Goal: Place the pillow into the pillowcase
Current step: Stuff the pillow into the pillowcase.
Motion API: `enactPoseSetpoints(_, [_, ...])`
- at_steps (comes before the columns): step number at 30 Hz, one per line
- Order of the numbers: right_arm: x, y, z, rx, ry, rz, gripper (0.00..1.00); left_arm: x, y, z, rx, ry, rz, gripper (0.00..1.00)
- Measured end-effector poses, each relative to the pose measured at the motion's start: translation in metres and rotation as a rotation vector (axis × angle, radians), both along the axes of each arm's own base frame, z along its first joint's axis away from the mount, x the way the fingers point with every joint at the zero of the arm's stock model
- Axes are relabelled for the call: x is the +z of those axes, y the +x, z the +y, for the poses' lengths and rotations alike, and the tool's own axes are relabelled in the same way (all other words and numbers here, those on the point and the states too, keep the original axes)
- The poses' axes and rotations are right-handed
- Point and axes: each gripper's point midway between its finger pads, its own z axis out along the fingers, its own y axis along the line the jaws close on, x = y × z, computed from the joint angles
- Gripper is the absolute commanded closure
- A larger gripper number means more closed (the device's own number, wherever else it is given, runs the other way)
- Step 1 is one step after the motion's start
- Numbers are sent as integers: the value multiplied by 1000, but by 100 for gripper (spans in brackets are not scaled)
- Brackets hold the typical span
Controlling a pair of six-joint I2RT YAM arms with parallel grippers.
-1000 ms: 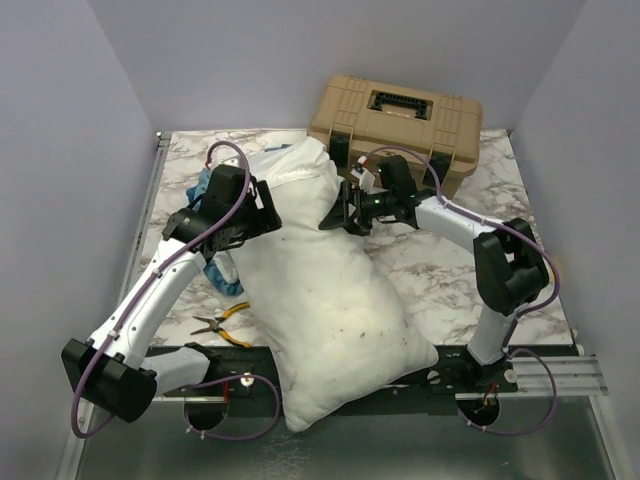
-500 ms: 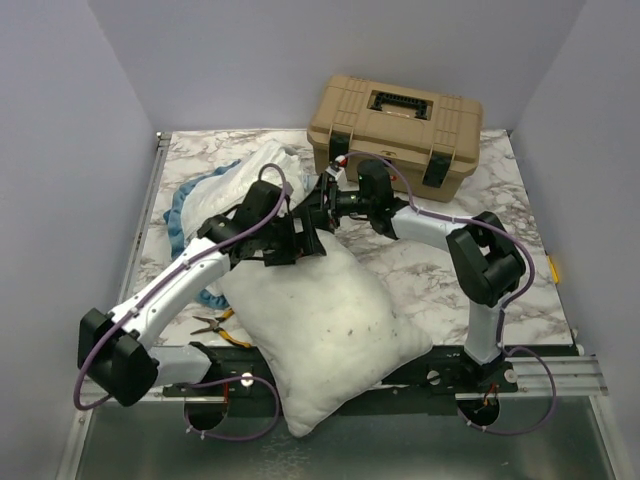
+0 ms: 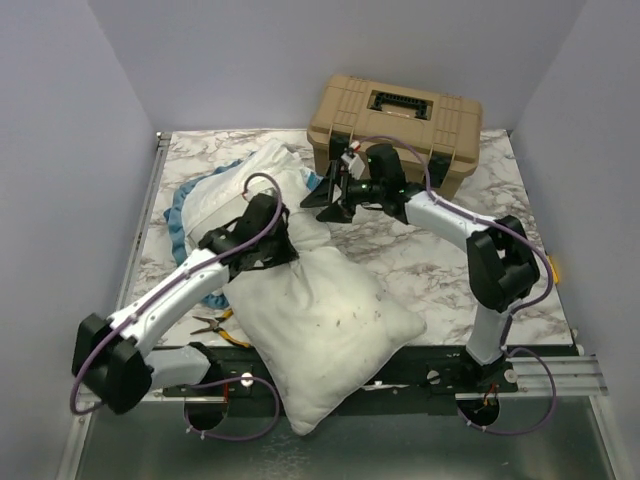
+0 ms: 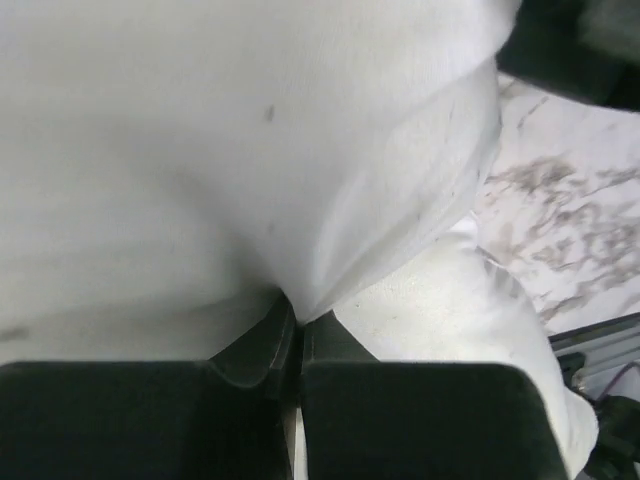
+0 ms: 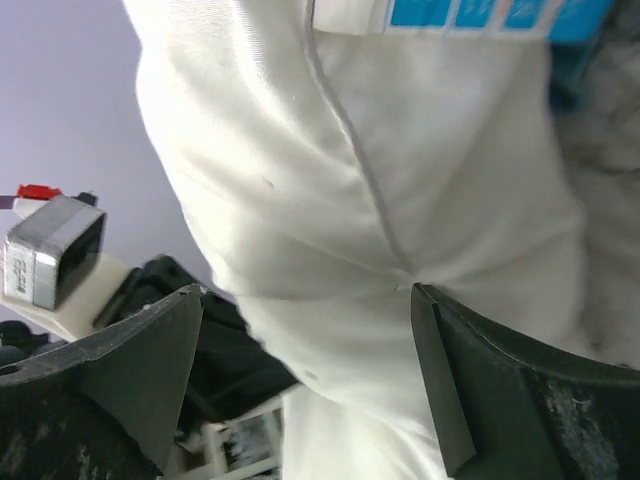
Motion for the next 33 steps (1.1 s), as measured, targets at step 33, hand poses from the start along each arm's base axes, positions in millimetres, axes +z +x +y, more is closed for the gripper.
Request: enactPoseSetpoints(33, [8,94,95,82,-51,-453,10,78,-88,161,722,-331,-317,100])
